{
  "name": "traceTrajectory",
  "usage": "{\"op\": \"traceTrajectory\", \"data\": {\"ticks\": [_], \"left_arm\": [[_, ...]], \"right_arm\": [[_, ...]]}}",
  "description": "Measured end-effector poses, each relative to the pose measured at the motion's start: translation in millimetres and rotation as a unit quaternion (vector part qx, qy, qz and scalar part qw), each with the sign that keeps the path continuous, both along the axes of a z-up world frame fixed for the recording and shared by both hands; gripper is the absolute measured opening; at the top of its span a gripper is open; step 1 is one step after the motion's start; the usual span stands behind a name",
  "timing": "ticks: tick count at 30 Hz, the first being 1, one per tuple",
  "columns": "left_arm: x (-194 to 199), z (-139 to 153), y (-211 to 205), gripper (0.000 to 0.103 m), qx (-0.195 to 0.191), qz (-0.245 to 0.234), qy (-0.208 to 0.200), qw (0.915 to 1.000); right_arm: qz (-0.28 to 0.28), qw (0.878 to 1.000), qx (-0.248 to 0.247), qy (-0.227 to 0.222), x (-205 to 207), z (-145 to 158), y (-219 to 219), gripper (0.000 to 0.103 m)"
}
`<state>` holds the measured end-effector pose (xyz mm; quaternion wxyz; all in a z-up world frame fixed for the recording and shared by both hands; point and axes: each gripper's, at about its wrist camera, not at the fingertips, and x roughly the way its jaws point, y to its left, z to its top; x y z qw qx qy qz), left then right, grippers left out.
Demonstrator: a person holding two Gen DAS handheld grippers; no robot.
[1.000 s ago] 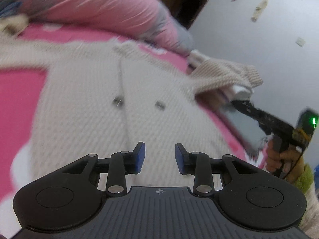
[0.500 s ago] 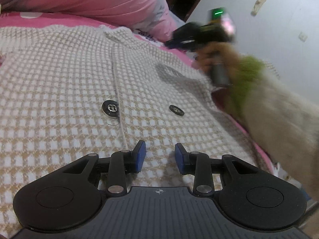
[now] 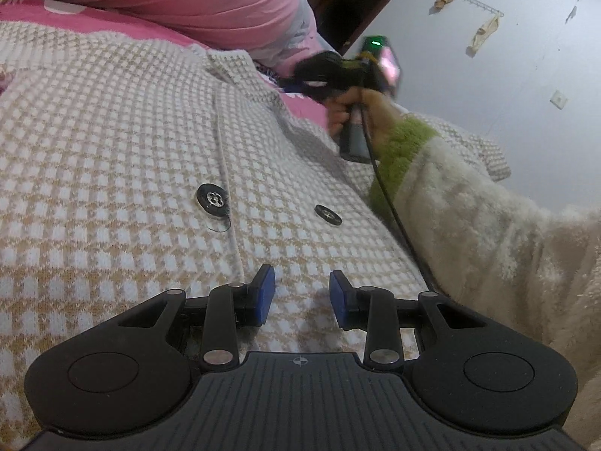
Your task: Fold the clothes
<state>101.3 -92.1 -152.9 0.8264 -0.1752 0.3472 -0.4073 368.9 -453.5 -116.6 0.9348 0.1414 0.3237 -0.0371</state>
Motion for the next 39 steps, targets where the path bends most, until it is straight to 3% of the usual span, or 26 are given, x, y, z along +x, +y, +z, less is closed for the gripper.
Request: {"op": "traceTrajectory", "data": {"ticks": [1, 5, 9, 11, 13, 15, 16, 19, 22, 24, 27, 29, 35, 37, 39], "left_arm": [[-0.6, 0.2, -0.3, 0.032, 0.001, 0.0, -0.001, 1.0], [-1.7, 1.1, 0.3, 0.032, 0.002, 0.001, -0.003, 1.0], [-2.0, 1.6, 0.6, 0.032, 0.003, 0.002, -0.005, 1.0], [-1.2, 1.5, 0.4, 0.032, 0.002, 0.002, -0.005, 1.0], [-0.9, 1.7, 0.7, 0.032, 0.0, 0.002, -0.004, 1.0], [-0.8, 2.0, 1.3, 0.033, -0.001, 0.002, -0.003, 1.0], [-0.8, 2.0, 1.6, 0.033, -0.002, 0.002, -0.003, 1.0], [-1.6, 2.2, 3.8, 0.033, -0.002, 0.002, -0.004, 1.0], [-1.7, 2.1, 4.5, 0.032, 0.0, 0.003, -0.005, 1.0], [-2.1, 2.0, 4.7, 0.033, 0.001, 0.003, -0.007, 1.0], [-2.7, 2.0, 3.6, 0.033, 0.003, 0.004, -0.009, 0.9999], [-3.0, 2.1, 2.9, 0.032, 0.004, 0.005, -0.01, 0.9999], [-4.1, 3.2, 1.1, 0.032, 0.013, 0.007, -0.017, 0.9997], [-4.5, 3.5, 0.4, 0.032, 0.016, 0.008, -0.019, 0.9997], [-4.8, 3.6, -0.2, 0.032, 0.018, 0.009, -0.021, 0.9996]], "right_arm": [[0.004, 1.0, 0.005, 0.021, 11.9, -9.3, 4.9, 0.008], [-0.02, 0.999, -0.03, 0.001, 27.4, -24.9, 18.1, 0.007], [-0.047, 0.999, 0.025, -0.01, -3.7, 1.1, 7.9, 0.009], [-0.04, 0.997, 0.062, -0.028, -39.9, 28.4, -4.8, 0.011], [-0.048, 0.994, 0.076, -0.058, -90.2, 56.2, -24.3, 0.019], [-0.059, 0.991, 0.085, -0.09, -141.1, 83.6, -44.2, 0.037], [-0.064, 0.988, 0.089, -0.105, -166.6, 97.2, -54.2, 0.038], [-0.147, 0.975, 0.054, -0.155, -244.5, 123.4, -101.2, 0.042], [-0.247, 0.951, 0.022, -0.184, -304.9, 134.6, -157.3, 0.059], [-0.288, 0.938, 0.028, -0.189, -330.3, 135.5, -195.4, 0.079], [-0.342, 0.915, 0.043, -0.208, -351.3, 127.7, -240.8, 0.08], [-0.357, 0.906, 0.065, -0.217, -352.4, 119.6, -266.0, 0.081], [-0.362, 0.896, 0.111, -0.233, -336.6, 102.2, -307.3, 0.078], [-0.349, 0.897, 0.12, -0.242, -332.5, 103.7, -311.1, 0.067], [-0.338, 0.905, 0.112, -0.234, -336.4, 107.7, -310.9, 0.035]]}}
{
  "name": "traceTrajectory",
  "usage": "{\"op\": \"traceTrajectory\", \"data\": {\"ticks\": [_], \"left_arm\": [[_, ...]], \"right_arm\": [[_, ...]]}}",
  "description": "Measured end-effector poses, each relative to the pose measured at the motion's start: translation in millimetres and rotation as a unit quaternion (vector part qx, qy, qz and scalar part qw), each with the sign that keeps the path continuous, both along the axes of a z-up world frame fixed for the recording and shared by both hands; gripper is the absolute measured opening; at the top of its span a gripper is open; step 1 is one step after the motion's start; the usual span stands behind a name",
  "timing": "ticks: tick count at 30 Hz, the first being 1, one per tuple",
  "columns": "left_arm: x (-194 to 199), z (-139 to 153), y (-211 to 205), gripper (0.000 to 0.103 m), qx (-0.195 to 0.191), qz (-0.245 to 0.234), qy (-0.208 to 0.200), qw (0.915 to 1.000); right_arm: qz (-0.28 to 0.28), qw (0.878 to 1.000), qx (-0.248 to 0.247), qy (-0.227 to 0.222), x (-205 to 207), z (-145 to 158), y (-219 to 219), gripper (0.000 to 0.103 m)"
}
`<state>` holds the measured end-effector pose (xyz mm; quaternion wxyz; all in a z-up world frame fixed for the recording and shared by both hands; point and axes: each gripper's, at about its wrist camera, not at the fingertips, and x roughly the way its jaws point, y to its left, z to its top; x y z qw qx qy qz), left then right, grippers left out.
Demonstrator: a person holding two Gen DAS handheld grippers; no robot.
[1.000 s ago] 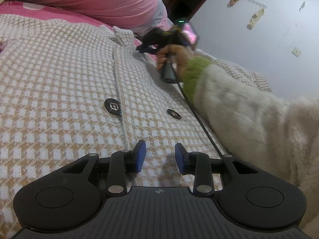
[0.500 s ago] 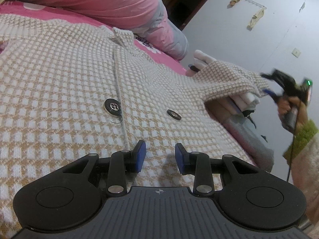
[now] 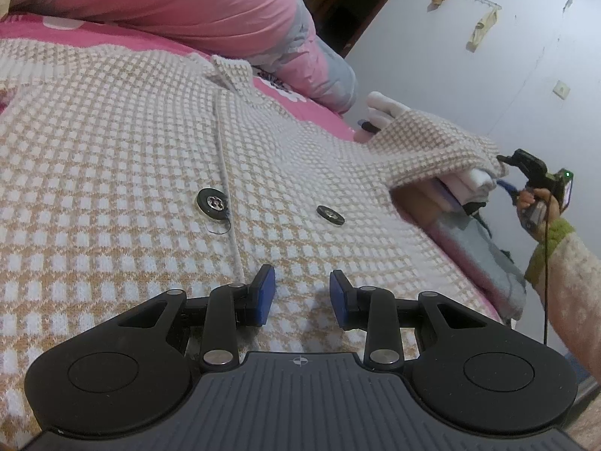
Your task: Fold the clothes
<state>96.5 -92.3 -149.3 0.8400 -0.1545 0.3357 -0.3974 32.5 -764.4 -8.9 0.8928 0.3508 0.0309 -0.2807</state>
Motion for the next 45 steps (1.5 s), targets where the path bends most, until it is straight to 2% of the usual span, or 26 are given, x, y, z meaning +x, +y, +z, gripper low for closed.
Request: {"op": "traceTrajectory", "data": {"ticks": [3, 5, 8, 12, 18, 24, 27, 31, 37, 38, 40, 42, 44, 45], "left_arm": [[0.3, -0.2, 0.5, 0.032, -0.001, 0.0, -0.001, 1.0], [0.7, -0.3, 0.9, 0.032, -0.002, -0.001, 0.0, 1.0], [1.3, -0.6, 1.4, 0.032, -0.005, -0.001, 0.002, 1.0], [1.1, -1.0, 2.1, 0.032, -0.008, 0.0, 0.002, 1.0], [0.5, -2.1, 4.6, 0.032, -0.017, 0.001, 0.006, 0.9998], [1.4, -3.9, 8.9, 0.032, -0.03, 0.0, 0.013, 0.9995], [2.0, -4.5, 11.0, 0.033, -0.037, -0.001, 0.016, 0.9992], [2.1, -5.4, 12.7, 0.033, -0.044, -0.001, 0.019, 0.9989], [2.4, -5.2, 12.3, 0.033, -0.05, -0.002, 0.023, 0.9985], [2.8, -5.4, 12.6, 0.033, -0.051, -0.002, 0.023, 0.9984], [3.5, -5.7, 13.2, 0.033, -0.053, -0.002, 0.024, 0.9983], [4.1, -6.0, 14.0, 0.033, -0.054, -0.003, 0.025, 0.9982], [4.3, -6.2, 14.6, 0.033, -0.055, -0.002, 0.026, 0.9981], [4.2, -6.3, 15.7, 0.033, -0.057, -0.002, 0.026, 0.9981]], "right_arm": [[-0.002, 1.0, -0.029, 0.01, -2.8, 11.6, 14.0, 0.015], [-0.004, 0.999, -0.053, 0.006, -5.0, 21.4, 24.8, 0.014], [0.01, 0.996, -0.085, -0.023, -5.8, 47.2, 47.8, 0.013], [0.055, 0.989, -0.126, -0.059, 7.1, 89.7, 91.7, 0.013], [0.164, 0.966, -0.173, -0.095, 50.1, 135.6, 185.0, 0.013], [0.283, 0.934, -0.197, -0.096, 101.3, 142.6, 290.4, 0.013], [0.342, 0.917, -0.19, -0.082, 132.5, 128.1, 342.0, 0.013], [0.41, 0.894, -0.174, -0.054, 176.6, 93.3, 407.8, 0.013], [0.499, 0.851, -0.152, 0.06, 245.5, -4.5, 496.4, 0.013], [0.512, 0.842, -0.148, 0.081, 257.0, -22.0, 510.4, 0.013], [0.555, 0.807, -0.123, 0.163, 282.0, -61.3, 531.6, 0.016], [0.578, 0.776, -0.084, 0.238, 293.0, -91.4, 544.7, 0.019], [0.581, 0.775, -0.048, 0.244, 286.8, -96.7, 537.5, 0.021], [0.582, 0.776, -0.03, 0.242, 282.6, -97.4, 532.4, 0.029]]}}
